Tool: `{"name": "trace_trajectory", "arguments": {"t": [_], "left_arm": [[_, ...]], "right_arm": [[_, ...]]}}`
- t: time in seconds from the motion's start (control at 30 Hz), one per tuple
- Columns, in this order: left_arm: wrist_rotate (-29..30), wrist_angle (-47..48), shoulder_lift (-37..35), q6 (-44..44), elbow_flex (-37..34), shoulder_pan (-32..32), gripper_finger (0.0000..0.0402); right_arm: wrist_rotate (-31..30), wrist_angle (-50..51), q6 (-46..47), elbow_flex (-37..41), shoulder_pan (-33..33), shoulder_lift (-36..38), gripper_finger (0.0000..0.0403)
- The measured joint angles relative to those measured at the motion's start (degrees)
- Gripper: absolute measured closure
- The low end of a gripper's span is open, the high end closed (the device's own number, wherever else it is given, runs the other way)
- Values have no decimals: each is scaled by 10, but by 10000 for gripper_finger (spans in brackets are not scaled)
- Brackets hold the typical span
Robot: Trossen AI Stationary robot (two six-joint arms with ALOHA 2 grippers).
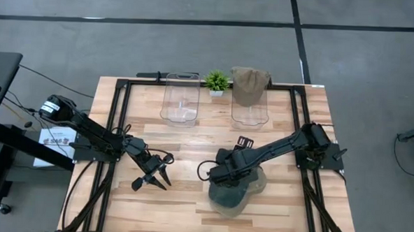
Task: Pick & Place hat
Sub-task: Put the top blue cap into the left transparent bin
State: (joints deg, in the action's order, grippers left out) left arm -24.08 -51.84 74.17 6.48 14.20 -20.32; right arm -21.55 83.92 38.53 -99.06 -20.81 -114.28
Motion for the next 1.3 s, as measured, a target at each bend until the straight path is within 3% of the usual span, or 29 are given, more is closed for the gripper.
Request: {"name": "trace_trajectory", "arguments": {"t": [0.83,1.0,1.3], "left_arm": [[0,0,0,0,0,0,304],[0,0,0,0,0,0,304],[0,0,0,0,0,0,304]], "right_arm": [[4,4,0,0,0,-5,306],[4,13,5,0,0,-5,280],[-7,15,5,0,1,-5,192]]}}
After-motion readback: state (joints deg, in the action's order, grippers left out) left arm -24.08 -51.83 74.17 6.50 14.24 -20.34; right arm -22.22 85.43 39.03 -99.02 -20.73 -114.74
